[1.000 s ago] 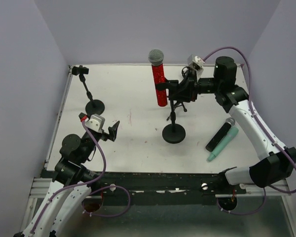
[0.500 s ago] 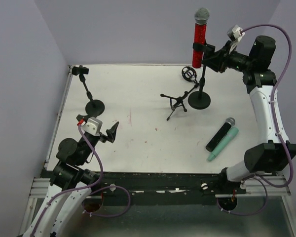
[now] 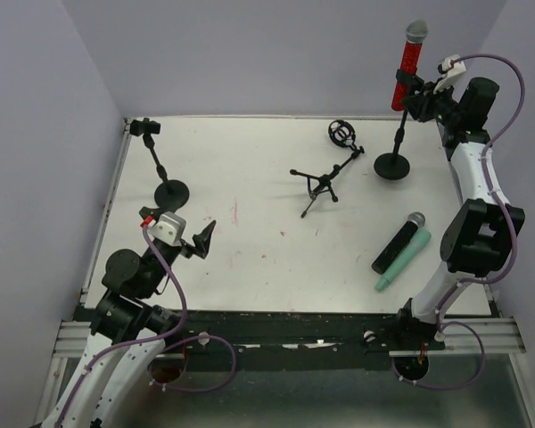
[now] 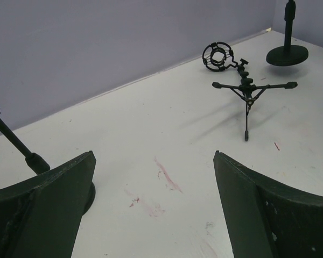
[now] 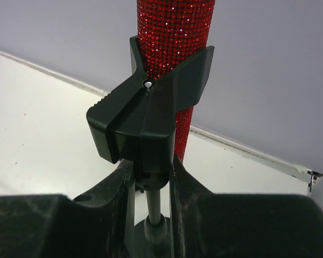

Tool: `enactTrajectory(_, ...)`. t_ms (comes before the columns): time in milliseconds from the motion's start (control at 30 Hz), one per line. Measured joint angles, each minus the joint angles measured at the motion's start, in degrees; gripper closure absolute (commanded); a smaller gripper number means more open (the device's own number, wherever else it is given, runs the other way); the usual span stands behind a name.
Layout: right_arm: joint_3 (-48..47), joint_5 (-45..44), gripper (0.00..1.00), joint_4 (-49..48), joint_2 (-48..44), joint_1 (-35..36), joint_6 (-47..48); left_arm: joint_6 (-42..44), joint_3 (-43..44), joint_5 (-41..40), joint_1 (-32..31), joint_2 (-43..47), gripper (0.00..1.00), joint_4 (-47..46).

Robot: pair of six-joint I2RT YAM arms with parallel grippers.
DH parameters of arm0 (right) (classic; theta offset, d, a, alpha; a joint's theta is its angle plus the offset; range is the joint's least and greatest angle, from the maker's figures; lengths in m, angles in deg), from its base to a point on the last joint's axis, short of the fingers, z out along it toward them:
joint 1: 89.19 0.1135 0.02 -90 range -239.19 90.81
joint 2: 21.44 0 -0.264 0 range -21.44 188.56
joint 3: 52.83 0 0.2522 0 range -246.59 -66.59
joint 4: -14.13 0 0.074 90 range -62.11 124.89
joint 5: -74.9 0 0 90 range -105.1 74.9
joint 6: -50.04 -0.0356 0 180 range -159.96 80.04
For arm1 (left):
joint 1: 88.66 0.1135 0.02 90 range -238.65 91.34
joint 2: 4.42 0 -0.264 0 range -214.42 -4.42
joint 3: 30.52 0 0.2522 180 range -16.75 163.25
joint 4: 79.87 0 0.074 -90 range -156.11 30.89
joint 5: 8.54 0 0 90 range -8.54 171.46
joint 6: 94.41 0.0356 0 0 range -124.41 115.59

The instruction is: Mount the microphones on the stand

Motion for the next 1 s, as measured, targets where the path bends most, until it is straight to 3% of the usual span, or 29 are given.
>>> enactTrajectory(433,3.04,-5.01,0.97,-18.47,6.38,0.33,-1.27,0.39,-0.28,0.81,0.0,-1.36,0.01,-0.02)
enactTrajectory(700,10.67,-5.14,0.93,-28.13,6.73,0.22,-0.9,0.76,-0.39,0.81,0.0,-1.51,0.02,-0.02)
enactTrajectory(1000,15.13,-4.94,0.76,-34.32,5.77,-1.62,-3.48,0.92,-0.39,0.92,0.0,-1.57,0.02,-0.02)
